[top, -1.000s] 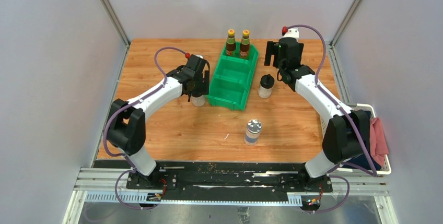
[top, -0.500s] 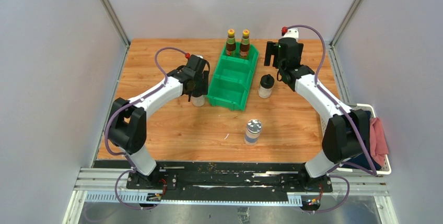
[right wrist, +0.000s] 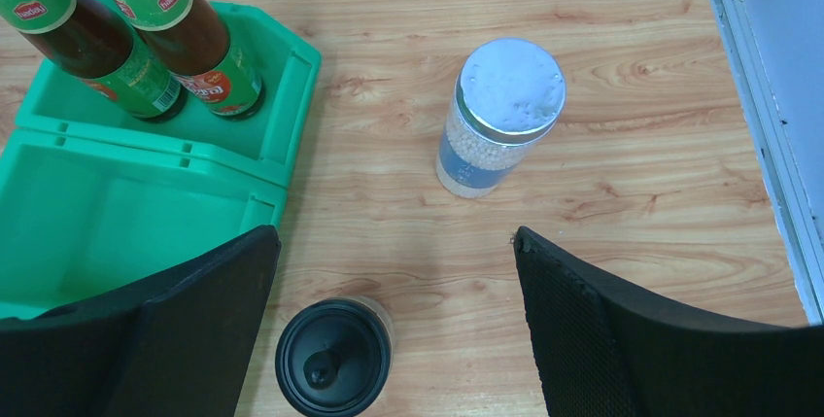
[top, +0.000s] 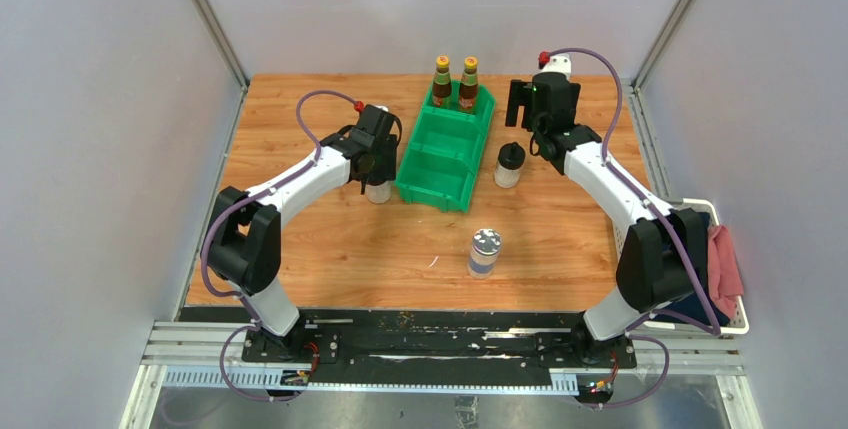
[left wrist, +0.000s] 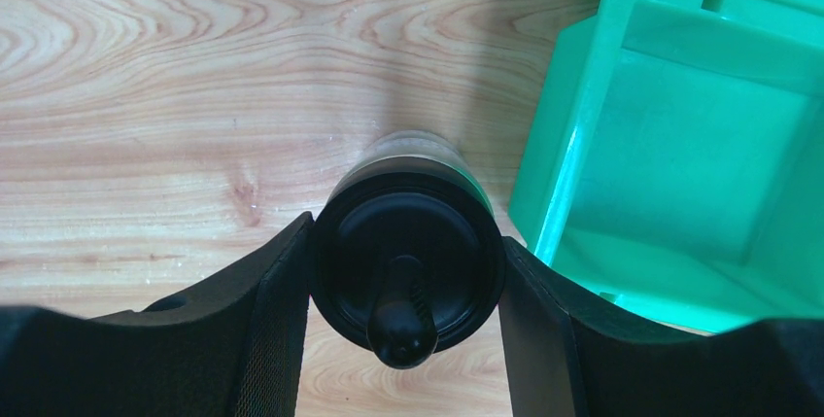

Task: Organize the condiment bottles
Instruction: Pick up the bottle from the center of the board.

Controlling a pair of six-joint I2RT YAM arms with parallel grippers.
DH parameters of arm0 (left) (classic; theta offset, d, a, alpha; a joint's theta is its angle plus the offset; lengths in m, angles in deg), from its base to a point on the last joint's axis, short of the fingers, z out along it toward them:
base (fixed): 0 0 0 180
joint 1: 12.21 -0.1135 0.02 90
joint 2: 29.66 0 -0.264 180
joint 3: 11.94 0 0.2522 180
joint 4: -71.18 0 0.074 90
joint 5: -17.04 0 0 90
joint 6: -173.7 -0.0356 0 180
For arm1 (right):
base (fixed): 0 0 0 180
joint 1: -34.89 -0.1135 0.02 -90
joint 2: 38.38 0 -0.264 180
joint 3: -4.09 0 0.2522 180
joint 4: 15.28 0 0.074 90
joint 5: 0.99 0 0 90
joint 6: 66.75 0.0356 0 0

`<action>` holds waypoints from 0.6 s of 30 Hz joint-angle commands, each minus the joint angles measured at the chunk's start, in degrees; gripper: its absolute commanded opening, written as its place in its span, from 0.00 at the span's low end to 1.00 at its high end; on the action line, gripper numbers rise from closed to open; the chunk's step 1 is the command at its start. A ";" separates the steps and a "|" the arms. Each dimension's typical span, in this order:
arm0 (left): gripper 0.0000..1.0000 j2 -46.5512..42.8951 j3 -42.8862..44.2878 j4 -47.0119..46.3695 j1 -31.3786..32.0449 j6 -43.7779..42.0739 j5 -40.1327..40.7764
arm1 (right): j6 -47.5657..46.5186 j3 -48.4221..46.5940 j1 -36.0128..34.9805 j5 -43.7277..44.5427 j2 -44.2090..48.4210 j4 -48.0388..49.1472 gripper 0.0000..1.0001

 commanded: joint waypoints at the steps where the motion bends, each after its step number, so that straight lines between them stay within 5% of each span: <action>1: 0.00 0.75 -0.40 -0.59 -0.31 0.63 1.04 | -0.20 -0.22 0.31 -0.55 -0.41 0.55 0.95; 18: 0.00 -3.90 1.56 1.50 -0.25 0.35 2.11 | 0.39 0.06 0.09 -1.38 -0.31 0.46 0.95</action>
